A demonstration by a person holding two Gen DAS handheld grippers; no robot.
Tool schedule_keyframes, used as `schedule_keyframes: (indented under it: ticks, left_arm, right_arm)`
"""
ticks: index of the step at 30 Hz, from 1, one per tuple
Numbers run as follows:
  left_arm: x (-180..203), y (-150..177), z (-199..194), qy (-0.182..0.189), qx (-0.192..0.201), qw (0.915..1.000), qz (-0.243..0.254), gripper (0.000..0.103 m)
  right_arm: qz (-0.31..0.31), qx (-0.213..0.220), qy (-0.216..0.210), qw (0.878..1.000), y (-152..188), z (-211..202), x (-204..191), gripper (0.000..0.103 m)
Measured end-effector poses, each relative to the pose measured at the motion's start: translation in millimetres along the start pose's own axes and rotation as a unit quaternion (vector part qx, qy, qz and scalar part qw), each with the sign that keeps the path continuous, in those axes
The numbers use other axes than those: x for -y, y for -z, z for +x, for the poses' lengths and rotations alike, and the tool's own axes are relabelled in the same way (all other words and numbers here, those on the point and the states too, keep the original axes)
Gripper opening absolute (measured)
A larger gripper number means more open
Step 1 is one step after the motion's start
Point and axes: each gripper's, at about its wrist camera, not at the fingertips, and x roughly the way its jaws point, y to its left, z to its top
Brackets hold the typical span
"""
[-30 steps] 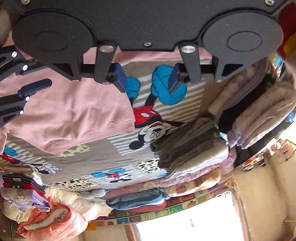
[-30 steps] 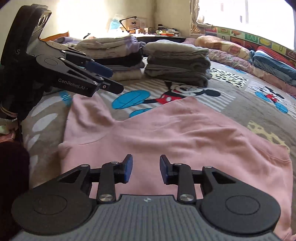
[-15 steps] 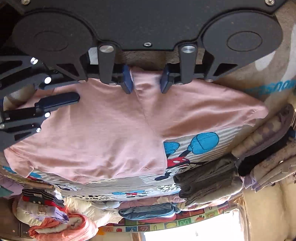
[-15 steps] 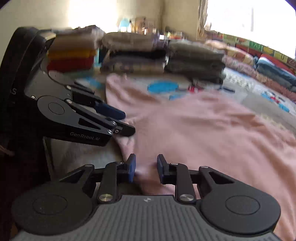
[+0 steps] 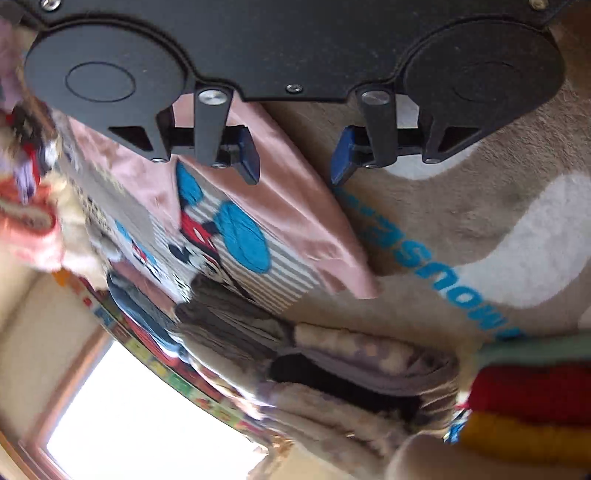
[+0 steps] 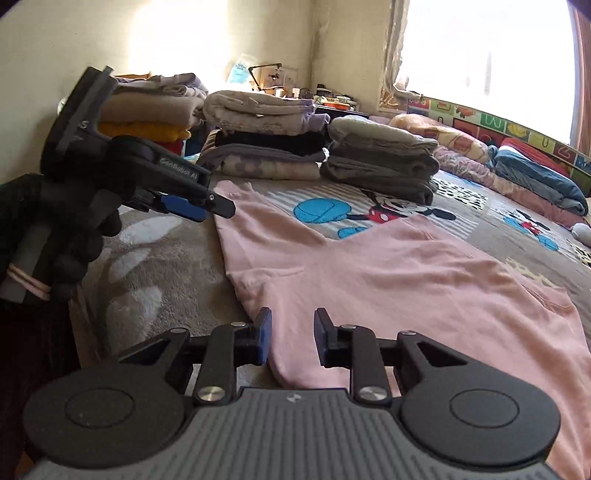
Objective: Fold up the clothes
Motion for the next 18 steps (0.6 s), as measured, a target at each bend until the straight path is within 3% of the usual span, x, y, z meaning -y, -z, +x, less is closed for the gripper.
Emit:
schedule_keyframes:
  ticks: [3, 6, 8, 9, 11, 14, 16, 18]
  left_arm:
    - [-28, -17, 21, 0.019, -0.005, 0.9958, -0.089, 0.04]
    - [-34, -31, 37, 0.036, 0.006, 0.9938, -0.105, 0.04]
    - [-35, -38, 51, 0.033, 0.005, 0.9937, -0.106, 0.028]
    - [-35, -41, 56, 0.029, 0.003, 0.994, -0.105, 0.008]
    - [-29, -49, 50, 0.037, 0.016, 0.9953, -0.088, 0.006]
    - [-13, -63, 47, 0.036, 0.042, 0.9983, -0.021, 0.007]
    - [-23, -62, 64, 0.027, 0.019, 0.999, -0.03, 0.006]
    - [-33, -61, 72, 0.031, 0.009, 0.9982, -0.052, 0.006]
  right_arm:
    - [-0.034, 0.013, -0.013, 0.999, -7, 12, -12, 0.026]
    - [-0.056, 0.02, -0.013, 0.998, -10, 24, -21, 0.029]
    - [-0.06, 0.019, -0.011, 0.998, -8, 29, -22, 0.031]
    - [-0.061, 0.019, -0.01, 0.998, -7, 31, -22, 0.031]
    - [-0.068, 0.023, -0.011, 0.997, -6, 34, -24, 0.031]
    - [-0.098, 0.035, -0.019, 0.994, -4, 36, -31, 0.032]
    - [-0.11, -0.018, -0.05, 0.992, 2, 52, -36, 0.035]
    - [-0.106, -0.013, -0.055, 0.993, 4, 52, -36, 0.035]
